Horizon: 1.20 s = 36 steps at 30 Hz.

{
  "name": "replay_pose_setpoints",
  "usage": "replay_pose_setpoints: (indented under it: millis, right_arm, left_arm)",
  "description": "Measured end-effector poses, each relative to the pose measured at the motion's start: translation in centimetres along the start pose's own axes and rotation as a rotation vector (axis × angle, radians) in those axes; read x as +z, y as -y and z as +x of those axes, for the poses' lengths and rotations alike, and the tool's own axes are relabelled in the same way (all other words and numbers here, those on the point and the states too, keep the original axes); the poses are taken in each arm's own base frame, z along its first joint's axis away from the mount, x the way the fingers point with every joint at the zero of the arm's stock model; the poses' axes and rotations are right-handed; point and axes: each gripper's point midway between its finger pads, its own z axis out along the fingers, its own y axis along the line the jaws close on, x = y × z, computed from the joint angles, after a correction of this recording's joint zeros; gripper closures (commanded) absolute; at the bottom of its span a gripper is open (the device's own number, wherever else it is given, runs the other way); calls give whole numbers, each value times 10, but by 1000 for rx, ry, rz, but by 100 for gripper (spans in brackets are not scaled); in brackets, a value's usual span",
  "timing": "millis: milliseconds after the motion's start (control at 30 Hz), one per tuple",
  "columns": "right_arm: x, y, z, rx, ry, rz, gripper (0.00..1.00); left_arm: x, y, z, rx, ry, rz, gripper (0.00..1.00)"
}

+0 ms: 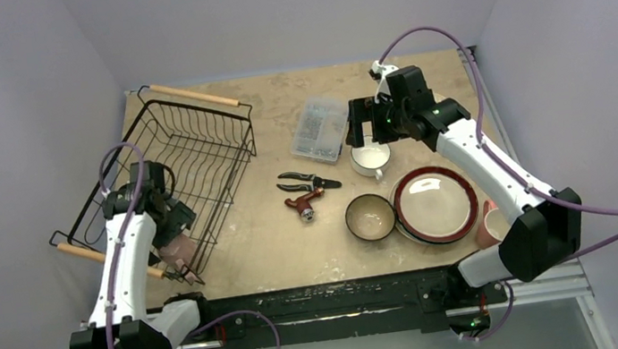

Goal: Load the mixed dishes into the dish rack
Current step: Turn the cup upside down in the dish rack.

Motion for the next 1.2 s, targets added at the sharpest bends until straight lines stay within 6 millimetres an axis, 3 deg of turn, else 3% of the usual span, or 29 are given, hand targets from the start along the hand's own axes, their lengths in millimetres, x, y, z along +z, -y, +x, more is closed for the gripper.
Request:
replay_pose_setpoints:
  millis: [233, 367, 667, 800, 933, 1000, 1100, 1200]
  right_arm:
    - [2, -1, 3, -29, -11, 6, 1]
    - [9, 0, 11, -60, -35, 32, 1]
    - [16, -34, 39, -194, -97, 21, 1]
    - [20, -49, 62, -268, -128, 11, 1]
    - [28, -58, 92, -325, -182, 27, 4]
    - [34, -65, 105, -346, -207, 42, 11]
    - [41, -76, 123, -362, -238, 56, 22]
    - [44, -81, 147, -348, -275, 85, 26]
  left_arm:
    - [-16, -1, -8, -14, 11, 2, 0]
    - [-37, -1, -20, -29, 34, 22, 0]
    - [-119, 14, -70, -59, 197, 211, 6]
    - [-151, 26, -81, -20, 266, 355, 10]
    - [-173, 49, -77, 58, 278, 537, 11]
    - [-181, 60, -70, 117, 264, 609, 12]
    - [-190, 72, -55, 231, 237, 684, 12]
    - [-204, 79, -33, 363, 232, 768, 12]
